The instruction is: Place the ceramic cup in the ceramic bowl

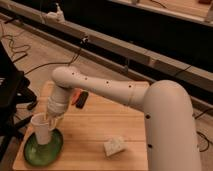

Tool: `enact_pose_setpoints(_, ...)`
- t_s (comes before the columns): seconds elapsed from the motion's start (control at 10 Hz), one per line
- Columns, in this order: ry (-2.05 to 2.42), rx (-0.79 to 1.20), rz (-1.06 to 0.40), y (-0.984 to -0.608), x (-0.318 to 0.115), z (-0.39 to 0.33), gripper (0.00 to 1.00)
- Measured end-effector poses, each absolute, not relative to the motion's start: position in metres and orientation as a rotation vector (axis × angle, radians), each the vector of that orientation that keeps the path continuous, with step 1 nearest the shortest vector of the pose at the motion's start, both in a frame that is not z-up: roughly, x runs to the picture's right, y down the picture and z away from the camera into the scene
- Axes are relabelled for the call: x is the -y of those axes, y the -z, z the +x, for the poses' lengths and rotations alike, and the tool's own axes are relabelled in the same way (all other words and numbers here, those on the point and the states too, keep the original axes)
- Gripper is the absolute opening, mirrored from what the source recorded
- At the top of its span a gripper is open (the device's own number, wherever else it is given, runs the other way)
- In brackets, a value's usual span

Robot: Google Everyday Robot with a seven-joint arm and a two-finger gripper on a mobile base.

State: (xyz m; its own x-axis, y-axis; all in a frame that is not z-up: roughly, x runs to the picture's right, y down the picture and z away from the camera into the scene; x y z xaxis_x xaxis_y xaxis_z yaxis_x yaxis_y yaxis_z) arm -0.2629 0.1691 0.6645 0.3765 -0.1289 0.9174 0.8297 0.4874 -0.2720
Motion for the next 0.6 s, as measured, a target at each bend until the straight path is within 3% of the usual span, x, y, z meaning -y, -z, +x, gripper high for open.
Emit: enact_pose_setpoints(0.6,0.878,1.064,-0.739,-0.668,-0.199,-0.287,0.00)
